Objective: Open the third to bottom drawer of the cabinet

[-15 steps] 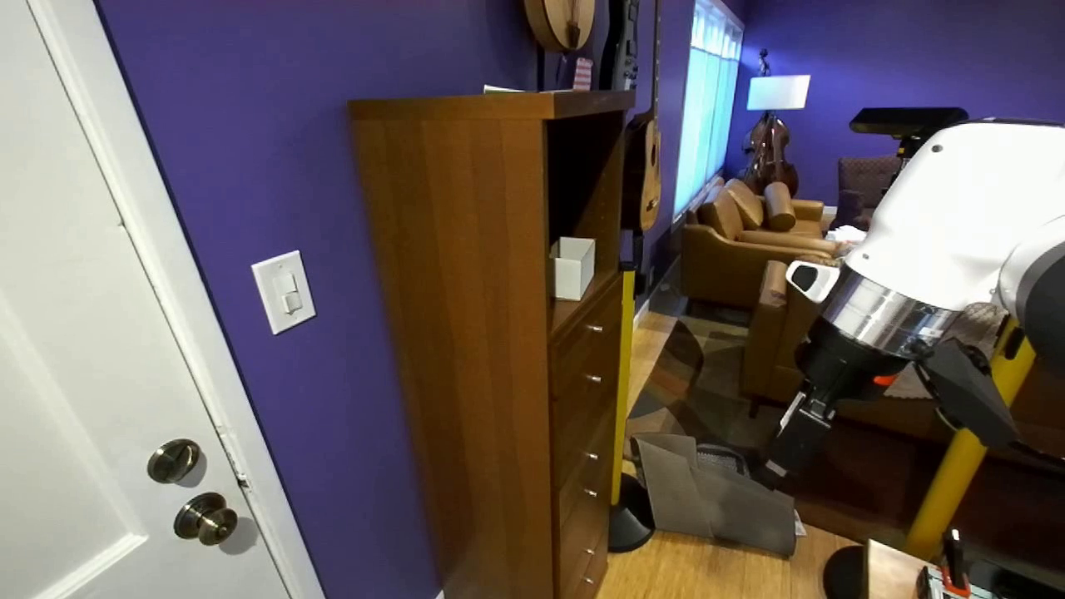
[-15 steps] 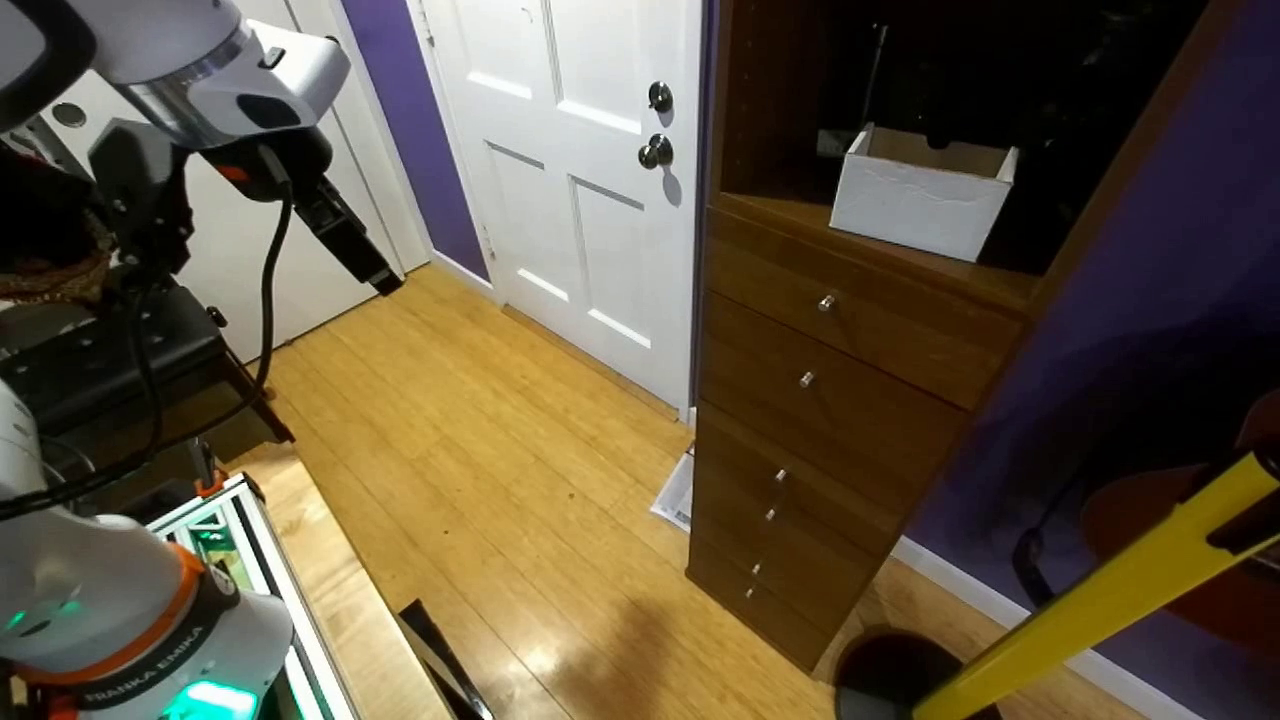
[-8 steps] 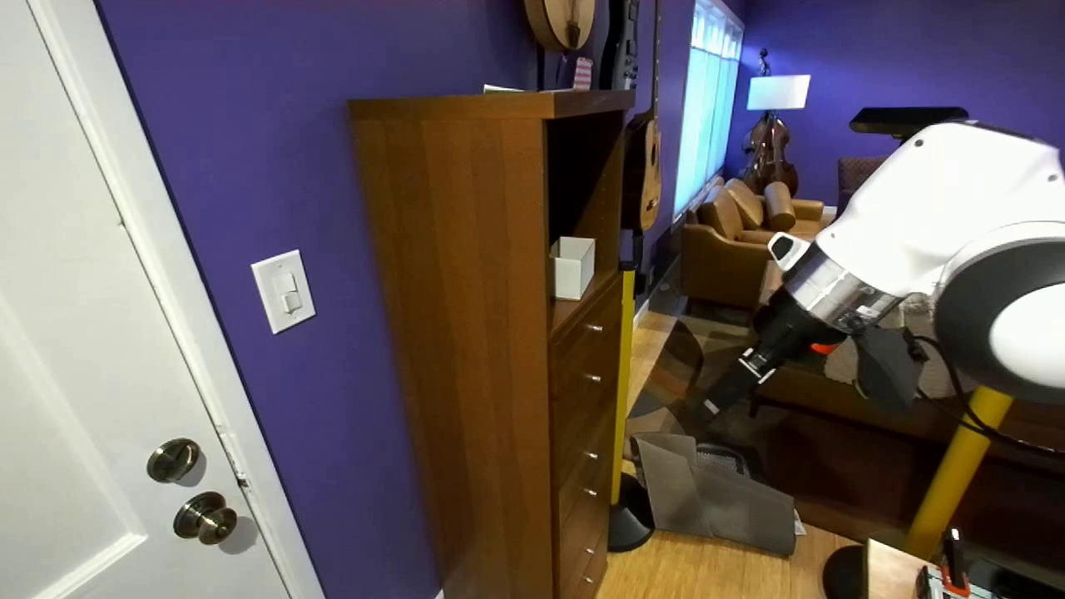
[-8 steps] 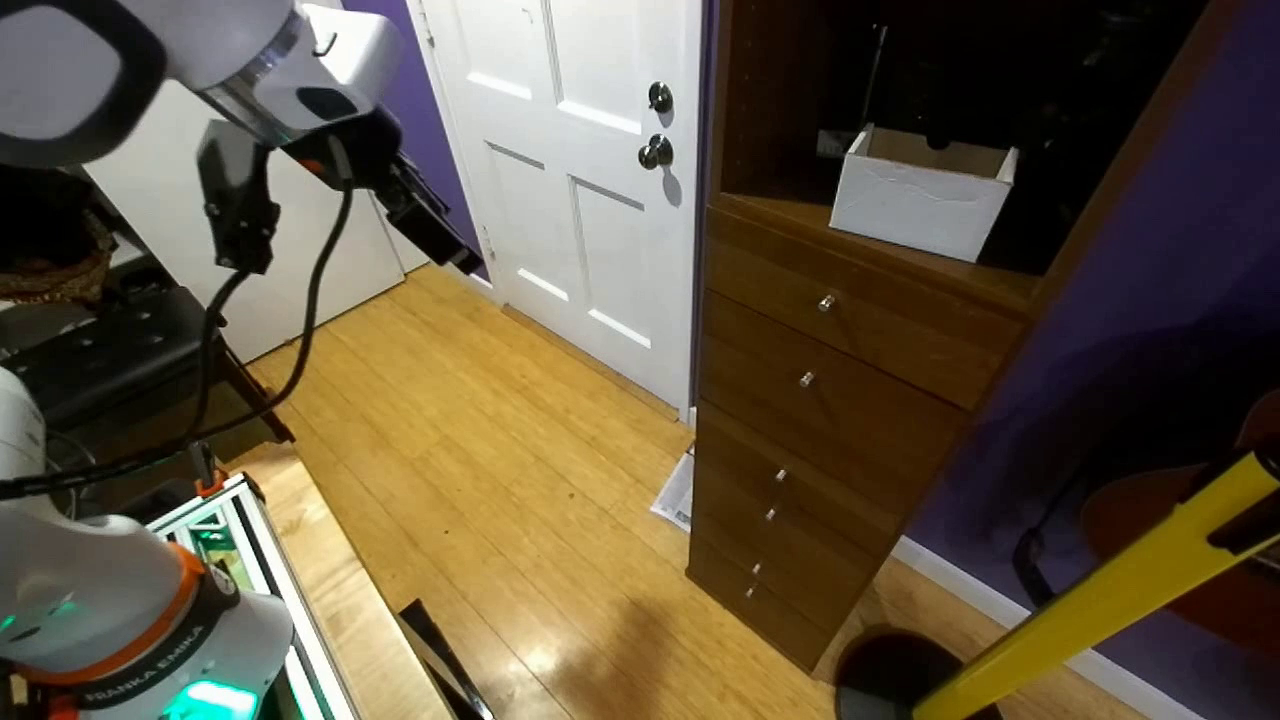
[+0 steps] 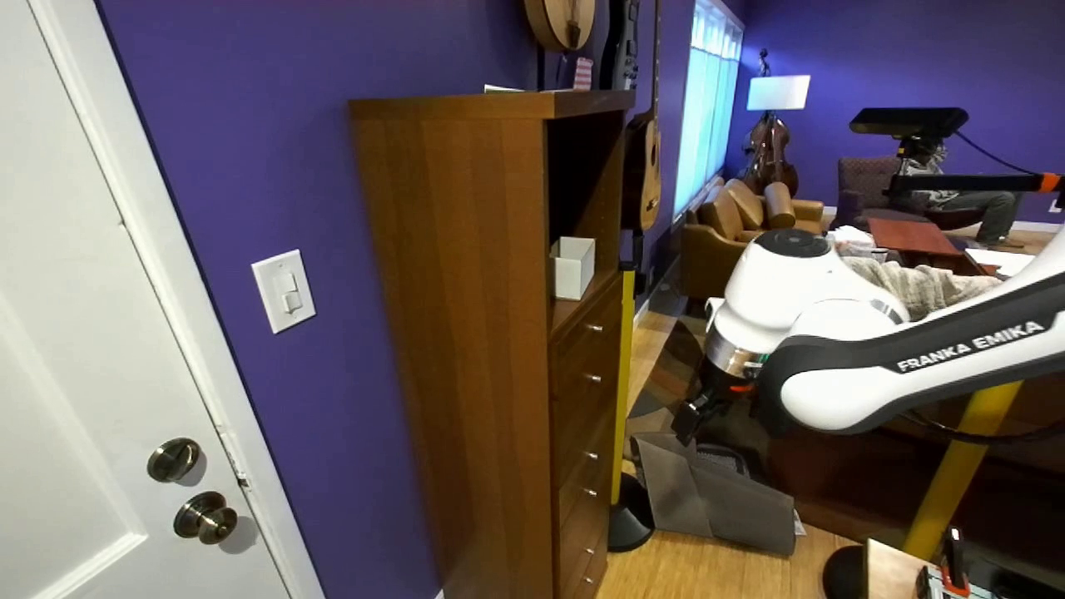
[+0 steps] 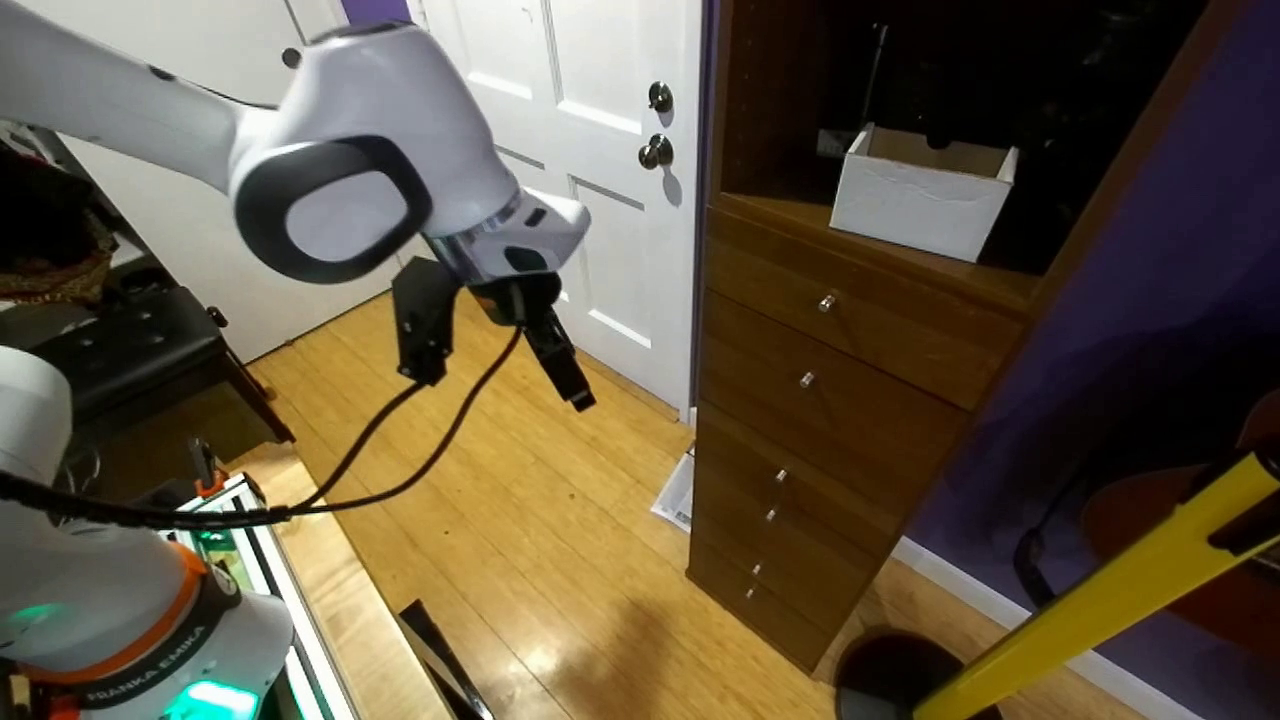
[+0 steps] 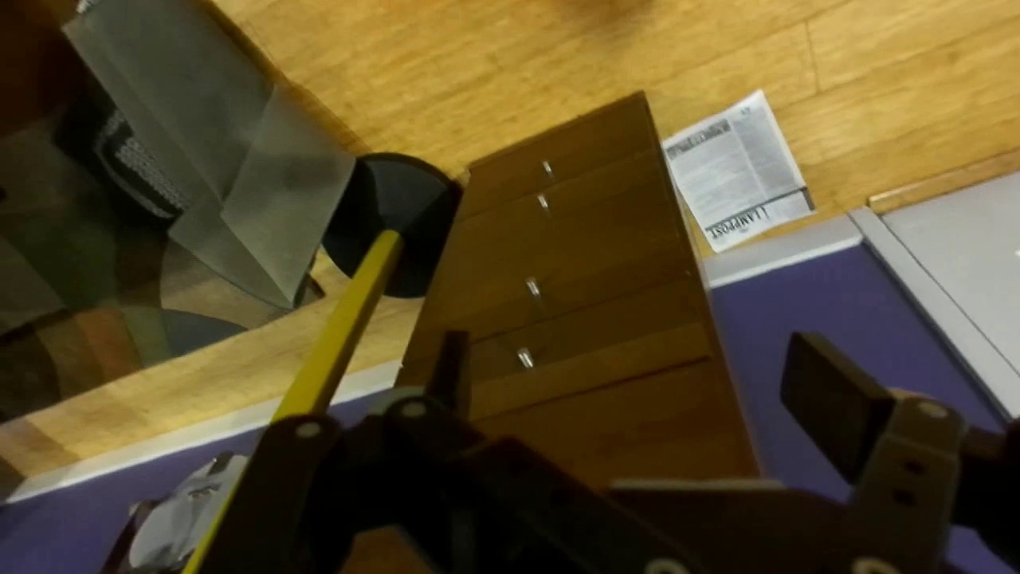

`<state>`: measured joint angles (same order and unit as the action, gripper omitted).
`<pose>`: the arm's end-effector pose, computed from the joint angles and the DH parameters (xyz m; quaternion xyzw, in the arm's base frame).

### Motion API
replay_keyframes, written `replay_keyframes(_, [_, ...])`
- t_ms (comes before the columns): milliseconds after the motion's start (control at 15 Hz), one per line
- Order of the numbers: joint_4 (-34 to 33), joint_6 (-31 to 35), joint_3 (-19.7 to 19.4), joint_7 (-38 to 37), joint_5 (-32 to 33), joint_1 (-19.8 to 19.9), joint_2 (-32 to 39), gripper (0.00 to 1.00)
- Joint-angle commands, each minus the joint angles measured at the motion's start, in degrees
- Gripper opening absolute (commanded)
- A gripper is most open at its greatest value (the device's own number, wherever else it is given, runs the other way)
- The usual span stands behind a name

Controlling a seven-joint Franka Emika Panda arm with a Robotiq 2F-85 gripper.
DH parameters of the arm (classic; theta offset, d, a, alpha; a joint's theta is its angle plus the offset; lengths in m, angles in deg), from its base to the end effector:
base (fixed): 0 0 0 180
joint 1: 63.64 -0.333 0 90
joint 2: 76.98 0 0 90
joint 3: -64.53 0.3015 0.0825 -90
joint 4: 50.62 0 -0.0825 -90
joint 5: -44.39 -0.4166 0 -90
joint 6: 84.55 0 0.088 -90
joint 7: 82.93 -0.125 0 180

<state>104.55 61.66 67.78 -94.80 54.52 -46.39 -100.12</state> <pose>0.4246 -0.1074 0.3251 0.9776 -0.1569 0.1204 0.0713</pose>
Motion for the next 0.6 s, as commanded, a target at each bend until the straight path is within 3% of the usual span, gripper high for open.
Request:
replay_keyframes(0, [-7.8, -0.1, -0.4, -4.6, 8.3, 2.7, 14.6, 1.00])
replay_keyframes(200, [-13.3, -0.5, -3.9, -5.7, 11.5, 1.2, 23.2, 1.00])
replay_keyframes(533, [-22.9, 1.2, -10.2, -3.9, 10.6, -2.8, 37.0, 1.00])
